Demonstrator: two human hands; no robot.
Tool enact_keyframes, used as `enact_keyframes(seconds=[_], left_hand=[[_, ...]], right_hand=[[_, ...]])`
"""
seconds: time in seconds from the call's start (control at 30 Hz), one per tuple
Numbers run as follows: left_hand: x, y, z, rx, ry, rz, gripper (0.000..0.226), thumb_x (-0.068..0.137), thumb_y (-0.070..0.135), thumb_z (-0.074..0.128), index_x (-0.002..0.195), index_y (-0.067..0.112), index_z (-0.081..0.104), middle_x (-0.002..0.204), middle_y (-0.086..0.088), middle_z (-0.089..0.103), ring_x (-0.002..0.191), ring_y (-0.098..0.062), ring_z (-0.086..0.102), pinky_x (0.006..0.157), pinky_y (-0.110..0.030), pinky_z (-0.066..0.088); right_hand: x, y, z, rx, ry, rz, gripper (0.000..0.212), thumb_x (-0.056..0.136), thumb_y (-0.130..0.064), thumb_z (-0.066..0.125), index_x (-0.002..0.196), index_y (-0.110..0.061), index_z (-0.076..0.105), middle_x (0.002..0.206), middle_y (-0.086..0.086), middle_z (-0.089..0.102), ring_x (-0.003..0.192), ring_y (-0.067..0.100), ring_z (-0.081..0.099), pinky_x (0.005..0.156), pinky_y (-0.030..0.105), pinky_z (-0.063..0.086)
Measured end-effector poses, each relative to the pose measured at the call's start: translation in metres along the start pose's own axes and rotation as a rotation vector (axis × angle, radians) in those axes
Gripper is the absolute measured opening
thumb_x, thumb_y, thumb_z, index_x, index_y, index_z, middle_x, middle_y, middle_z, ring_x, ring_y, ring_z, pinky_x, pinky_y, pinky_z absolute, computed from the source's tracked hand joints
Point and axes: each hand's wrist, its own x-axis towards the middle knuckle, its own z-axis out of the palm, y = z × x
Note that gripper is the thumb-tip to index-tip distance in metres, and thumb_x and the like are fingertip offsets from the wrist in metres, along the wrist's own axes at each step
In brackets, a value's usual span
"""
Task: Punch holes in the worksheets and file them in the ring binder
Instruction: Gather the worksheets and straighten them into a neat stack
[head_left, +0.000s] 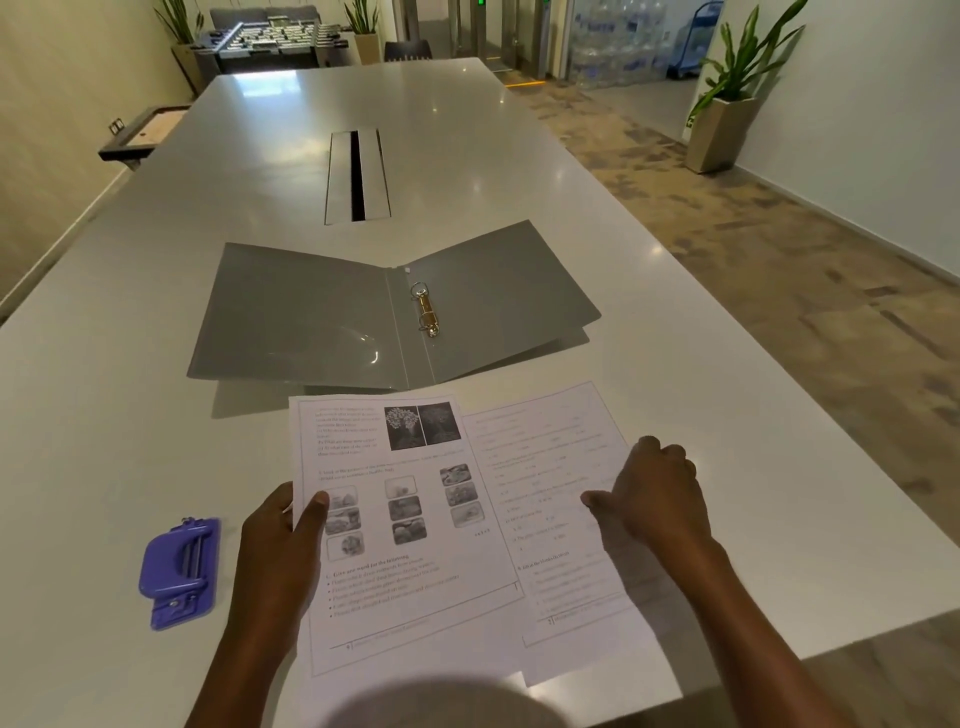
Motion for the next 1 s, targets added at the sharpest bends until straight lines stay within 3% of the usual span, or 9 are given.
enact_keyframes(seconds=[0.23,0.33,0.43,0.5,0.63,0.73,0.8,0.9,1.0], left_hand=[[-0.002,0.001,0.002,-0.007,-0.001,0.001,0.011,0.104,0.020,0.059,0.115,0.022,0.061,0.092,0.019,0.067,0.081,-0.005,0.068,0.062,-0.024,0.052],[-0.001,0.001,0.000,-0.018,-0.002,-0.009,0.012,0.104,0.020,0.060,0.115,0.023,0.062,0.094,0.017,0.069,0.083,-0.009,0.070,0.064,-0.026,0.053],[0.000,-0.001,-0.002,-0.012,0.000,-0.024,0.015,0.103,0.022,0.061,0.118,0.022,0.064,0.101,0.005,0.075,0.089,-0.020,0.075,0.067,-0.032,0.058],[0.000,-0.001,-0.004,-0.006,0.005,-0.028,0.016,0.103,0.022,0.061,0.119,0.021,0.065,0.104,0.000,0.076,0.089,-0.022,0.077,0.067,-0.033,0.060],[-0.001,0.003,-0.008,0.006,0.017,-0.014,0.014,0.103,0.021,0.060,0.117,0.021,0.063,0.104,-0.003,0.076,0.089,-0.025,0.077,0.072,-0.040,0.062],[0.000,0.003,-0.009,0.015,0.019,-0.027,0.014,0.104,0.020,0.060,0.118,0.020,0.063,0.105,-0.005,0.076,0.090,-0.029,0.077,0.077,-0.047,0.063],[0.001,0.003,-0.010,0.016,0.018,-0.029,0.015,0.104,0.020,0.059,0.119,0.020,0.063,0.103,-0.004,0.075,0.088,-0.025,0.076,0.072,-0.042,0.062],[0.002,0.003,-0.009,0.023,0.017,-0.019,0.016,0.104,0.017,0.060,0.118,0.016,0.064,0.093,0.005,0.074,0.082,-0.016,0.074,0.063,-0.030,0.057],[0.002,0.001,-0.007,0.012,0.004,-0.032,0.014,0.104,0.017,0.059,0.117,0.019,0.064,0.091,0.013,0.072,0.081,-0.010,0.073,0.061,-0.025,0.055]], right_hand=[[0.015,0.008,-0.002,0.118,-0.053,0.033,0.098,0.058,-0.053,0.095,0.129,-0.006,0.046,0.127,0.018,0.053,0.117,0.035,0.056,0.094,0.042,0.054],[0.019,0.010,-0.002,0.177,-0.032,0.022,0.073,0.063,-0.047,0.093,0.113,-0.011,0.054,0.115,0.013,0.052,0.109,0.032,0.056,0.086,0.041,0.054],[0.021,0.017,0.000,0.323,0.046,-0.033,0.032,0.074,-0.029,0.086,0.083,-0.017,0.058,0.094,0.007,0.063,0.085,0.028,0.061,0.065,0.033,0.048],[0.021,0.021,-0.003,0.424,0.070,-0.061,0.021,0.081,-0.016,0.080,0.075,-0.015,0.060,0.077,0.004,0.066,0.071,0.026,0.062,0.058,0.030,0.042],[0.019,0.024,-0.024,0.610,0.107,-0.099,0.011,0.084,-0.007,0.078,0.080,-0.012,0.069,0.075,0.011,0.072,0.066,0.027,0.063,0.057,0.027,0.045],[0.020,0.026,-0.045,0.737,0.125,-0.114,0.015,0.084,-0.007,0.080,0.079,-0.020,0.075,0.069,0.003,0.074,0.063,0.021,0.065,0.065,0.029,0.051],[0.020,0.027,-0.062,0.819,0.149,-0.114,0.019,0.084,-0.006,0.080,0.077,-0.024,0.076,0.067,0.000,0.075,0.064,0.020,0.066,0.070,0.034,0.053],[0.016,0.022,-0.089,0.953,0.152,-0.112,0.016,0.087,-0.006,0.078,0.087,-0.022,0.077,0.082,0.011,0.078,0.075,0.028,0.072,0.078,0.037,0.057],[0.017,0.013,-0.101,1.084,0.117,-0.088,0.013,0.089,-0.006,0.077,0.098,-0.014,0.076,0.081,0.009,0.078,0.067,0.017,0.076,0.064,0.023,0.061]])
